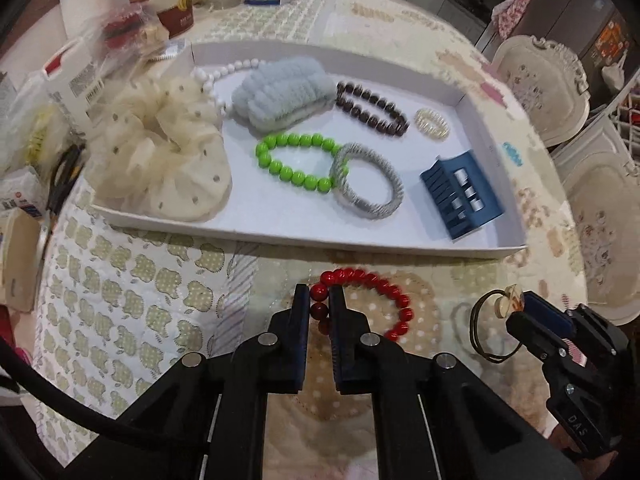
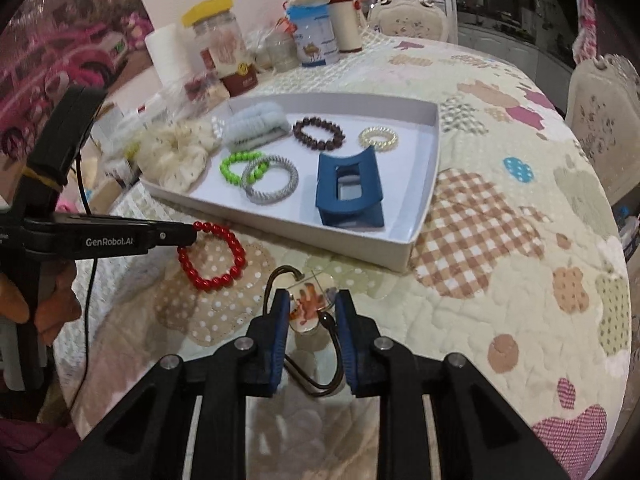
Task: Organize jewelry
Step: 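Grasp the black hair tie with the right tool while the left grasps the red bracelet, then carry the hair tie and red bracelet into the tray with both tools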
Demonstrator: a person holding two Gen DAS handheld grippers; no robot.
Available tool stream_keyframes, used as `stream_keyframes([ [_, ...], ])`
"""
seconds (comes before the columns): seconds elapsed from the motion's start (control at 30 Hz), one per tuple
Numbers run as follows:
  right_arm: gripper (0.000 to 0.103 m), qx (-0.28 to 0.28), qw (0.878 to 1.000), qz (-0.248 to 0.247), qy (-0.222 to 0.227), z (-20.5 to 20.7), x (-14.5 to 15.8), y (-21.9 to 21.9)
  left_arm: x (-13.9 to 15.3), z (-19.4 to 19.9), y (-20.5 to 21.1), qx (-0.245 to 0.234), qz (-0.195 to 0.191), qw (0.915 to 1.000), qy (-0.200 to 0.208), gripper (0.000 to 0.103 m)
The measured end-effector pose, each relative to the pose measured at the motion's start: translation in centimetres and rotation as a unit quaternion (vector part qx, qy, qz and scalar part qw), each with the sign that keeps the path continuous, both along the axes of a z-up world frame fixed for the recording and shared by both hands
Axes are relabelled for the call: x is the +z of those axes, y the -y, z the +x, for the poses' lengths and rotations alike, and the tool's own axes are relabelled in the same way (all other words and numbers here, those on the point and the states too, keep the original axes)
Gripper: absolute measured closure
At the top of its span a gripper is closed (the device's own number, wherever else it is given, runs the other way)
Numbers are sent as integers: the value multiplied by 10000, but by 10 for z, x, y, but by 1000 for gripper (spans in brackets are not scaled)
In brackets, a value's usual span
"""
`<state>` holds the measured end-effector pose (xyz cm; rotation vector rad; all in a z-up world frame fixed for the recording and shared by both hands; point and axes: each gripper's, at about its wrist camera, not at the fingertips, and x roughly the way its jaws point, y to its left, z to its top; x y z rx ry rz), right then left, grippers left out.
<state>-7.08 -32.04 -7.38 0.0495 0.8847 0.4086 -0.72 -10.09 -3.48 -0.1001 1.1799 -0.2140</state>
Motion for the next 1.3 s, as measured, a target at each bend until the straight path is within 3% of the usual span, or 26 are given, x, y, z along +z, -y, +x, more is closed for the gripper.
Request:
stream_keyframes([
  [0.23, 79, -18, 9995, 119, 296, -9, 30, 4, 41, -6, -6, 17, -176, 9992, 361, 95],
  [0.63, 79, -141, 9972, 223, 704, -13, 73, 8, 92, 1, 5, -61, -17, 9962, 874, 95],
  [0.97, 79, -302, 9960, 247, 802, 3, 86, 13, 102, 20, 22, -208, 147, 9944, 1024, 95],
  [1.3, 79, -485, 9957, 285, 737, 29, 84, 15, 91, 48, 37, -406, 233, 9944, 952, 95],
])
